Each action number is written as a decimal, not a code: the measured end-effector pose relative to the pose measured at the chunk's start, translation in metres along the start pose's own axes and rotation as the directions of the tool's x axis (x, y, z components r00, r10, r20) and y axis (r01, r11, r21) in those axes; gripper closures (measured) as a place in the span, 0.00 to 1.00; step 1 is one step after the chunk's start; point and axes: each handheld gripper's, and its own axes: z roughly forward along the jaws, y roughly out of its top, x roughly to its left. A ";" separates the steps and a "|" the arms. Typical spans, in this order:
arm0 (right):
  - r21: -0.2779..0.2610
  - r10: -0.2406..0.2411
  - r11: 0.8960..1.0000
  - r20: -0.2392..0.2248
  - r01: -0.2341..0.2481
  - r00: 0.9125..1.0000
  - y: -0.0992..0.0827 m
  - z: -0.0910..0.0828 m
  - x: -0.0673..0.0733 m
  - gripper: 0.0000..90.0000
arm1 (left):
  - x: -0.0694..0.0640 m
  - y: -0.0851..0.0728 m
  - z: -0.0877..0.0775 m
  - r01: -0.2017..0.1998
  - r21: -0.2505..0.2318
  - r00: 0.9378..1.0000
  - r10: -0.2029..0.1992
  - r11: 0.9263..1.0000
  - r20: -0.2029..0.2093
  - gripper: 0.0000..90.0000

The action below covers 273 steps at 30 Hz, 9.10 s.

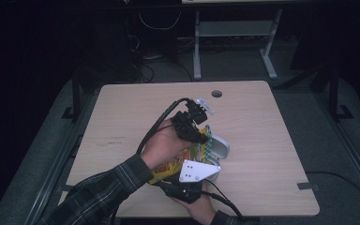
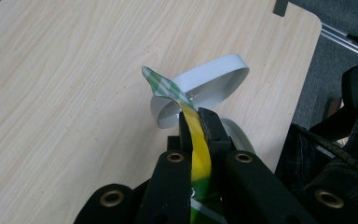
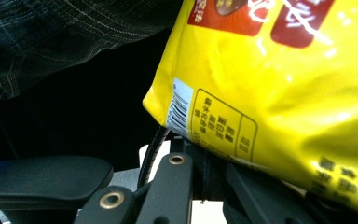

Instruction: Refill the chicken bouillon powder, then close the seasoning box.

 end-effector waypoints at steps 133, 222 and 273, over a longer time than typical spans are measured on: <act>0.142 0.035 0.989 -0.010 -0.033 0.999 -0.022 0.016 -0.006 1.00 | 0.029 -0.073 -0.073 0.064 -0.291 0.996 -0.042 0.955 0.081 1.00; 0.245 0.048 0.963 0.267 -0.116 0.963 0.015 -0.125 -0.057 0.99 | 0.094 -0.220 -0.058 0.061 -0.568 0.998 -0.064 0.821 0.015 0.95; 0.244 0.060 0.954 0.418 -0.175 0.906 -0.010 -0.196 -0.075 0.99 | 0.081 -0.314 -0.003 0.085 -0.306 0.983 -0.130 0.948 -0.132 0.17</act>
